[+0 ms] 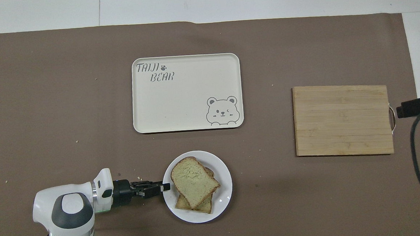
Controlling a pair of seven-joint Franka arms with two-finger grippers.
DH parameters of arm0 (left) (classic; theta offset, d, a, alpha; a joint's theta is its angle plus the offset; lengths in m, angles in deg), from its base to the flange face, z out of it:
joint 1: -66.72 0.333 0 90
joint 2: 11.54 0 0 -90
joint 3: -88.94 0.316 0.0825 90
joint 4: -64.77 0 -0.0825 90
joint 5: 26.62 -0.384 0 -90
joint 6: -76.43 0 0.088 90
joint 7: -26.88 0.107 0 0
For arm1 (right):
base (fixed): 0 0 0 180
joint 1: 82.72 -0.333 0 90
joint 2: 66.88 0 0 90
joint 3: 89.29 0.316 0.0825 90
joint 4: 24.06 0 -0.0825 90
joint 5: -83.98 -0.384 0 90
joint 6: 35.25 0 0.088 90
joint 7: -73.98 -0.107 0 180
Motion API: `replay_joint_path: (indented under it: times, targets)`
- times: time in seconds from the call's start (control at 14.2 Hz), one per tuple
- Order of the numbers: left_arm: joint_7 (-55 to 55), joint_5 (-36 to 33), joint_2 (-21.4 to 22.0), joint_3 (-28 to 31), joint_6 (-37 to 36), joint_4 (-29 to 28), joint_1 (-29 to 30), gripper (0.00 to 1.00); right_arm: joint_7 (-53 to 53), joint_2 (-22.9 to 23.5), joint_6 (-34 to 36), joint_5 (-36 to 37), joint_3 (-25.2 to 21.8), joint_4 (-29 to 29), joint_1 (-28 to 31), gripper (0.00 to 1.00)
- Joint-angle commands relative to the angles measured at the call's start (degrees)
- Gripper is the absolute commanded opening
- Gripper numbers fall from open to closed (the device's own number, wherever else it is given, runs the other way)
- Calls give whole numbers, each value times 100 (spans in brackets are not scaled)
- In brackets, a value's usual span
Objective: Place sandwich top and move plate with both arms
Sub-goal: 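Push the plate with the left gripper onto the bear tray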
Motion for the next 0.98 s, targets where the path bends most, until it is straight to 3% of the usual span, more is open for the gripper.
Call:
replay_joint_path:
  times: [0.0,0.28,0.56,0.91]
  targets:
    - [200,159,24,34,-69,-117,-70,3,116,-123,-118,112,51,-185,54,100]
    - [200,395,50,34,-306,-117,-141,0,134,-131,-118,156,51,-185,54,100]
    - [156,774,50,51,-1026,57,367,0,134,-123,-100,121,51,-193,54,100]
    - [-142,757,-572,60,-1089,1207,826,0,151,-114,-74,33,60,-150,54,100]
